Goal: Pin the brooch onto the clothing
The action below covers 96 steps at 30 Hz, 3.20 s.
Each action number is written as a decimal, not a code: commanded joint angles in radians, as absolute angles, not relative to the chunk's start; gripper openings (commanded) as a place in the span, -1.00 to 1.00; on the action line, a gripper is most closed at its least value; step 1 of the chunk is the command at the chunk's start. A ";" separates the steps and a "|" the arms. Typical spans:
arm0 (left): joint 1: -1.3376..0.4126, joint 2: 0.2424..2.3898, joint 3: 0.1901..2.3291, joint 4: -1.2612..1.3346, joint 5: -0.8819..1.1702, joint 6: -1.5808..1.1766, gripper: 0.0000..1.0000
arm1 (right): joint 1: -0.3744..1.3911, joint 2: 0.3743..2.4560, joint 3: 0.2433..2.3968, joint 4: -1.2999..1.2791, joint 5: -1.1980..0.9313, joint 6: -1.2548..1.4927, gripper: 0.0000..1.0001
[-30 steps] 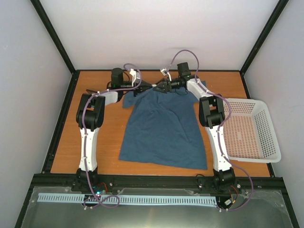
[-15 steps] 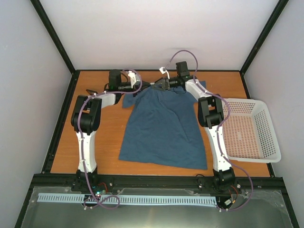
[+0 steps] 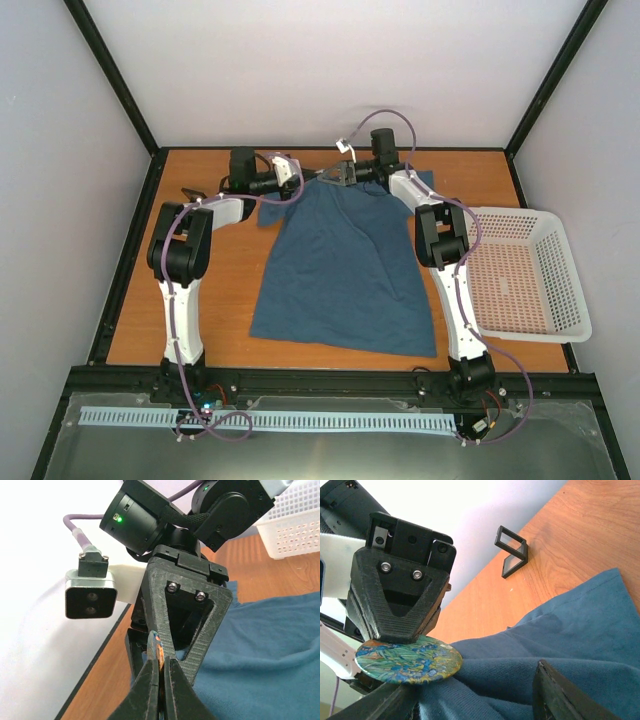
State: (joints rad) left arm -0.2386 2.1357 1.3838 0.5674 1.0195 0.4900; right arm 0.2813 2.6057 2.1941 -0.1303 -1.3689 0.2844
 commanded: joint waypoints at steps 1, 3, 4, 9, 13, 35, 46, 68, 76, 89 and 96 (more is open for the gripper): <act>-0.347 2.093 1.359 0.461 1.263 0.559 -0.99 | 0.247 2.626 2.236 0.063 -1.192 0.507 0.09; -0.350 2.089 1.351 0.463 1.254 0.568 -0.99 | 0.247 2.631 2.238 0.086 -1.179 0.568 0.08; -0.354 2.088 1.348 0.461 1.250 0.574 -0.99 | 0.246 2.634 2.236 0.112 -1.188 0.596 0.08; -0.363 2.104 1.384 0.389 1.261 0.602 -0.99 | 0.250 2.625 2.227 0.151 -1.198 0.620 0.14; -0.372 2.101 1.371 0.418 1.250 0.596 -0.99 | 0.250 2.626 2.206 0.247 -1.186 0.737 0.17; -0.381 2.061 1.346 0.427 1.214 0.594 -0.99 | 0.247 2.619 2.248 0.174 -1.101 0.870 0.19; -0.249 2.157 1.365 0.952 1.331 -0.123 -0.99 | 0.246 2.499 2.059 -0.027 -1.149 0.188 0.28; -0.207 2.327 1.451 1.322 1.345 -0.546 -0.99 | 0.237 2.401 1.862 -0.045 -1.364 -0.123 0.61; -0.193 2.341 1.484 1.228 1.327 -0.533 -0.99 | 0.236 2.330 1.755 -0.003 -1.337 -0.173 0.86; -0.190 2.347 1.512 1.153 1.335 -0.559 -0.99 | 0.293 2.372 1.848 -0.053 -1.317 -0.200 0.92; -0.187 2.340 1.499 1.199 1.362 -0.583 -0.99 | 0.293 2.406 1.908 -0.091 -1.343 -0.213 0.67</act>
State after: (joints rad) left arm -0.1963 2.3333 1.4841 1.1481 1.3361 -0.5484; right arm 0.2981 2.3650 1.8694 -0.0536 -1.3216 -0.1886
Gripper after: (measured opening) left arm 0.038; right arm 0.874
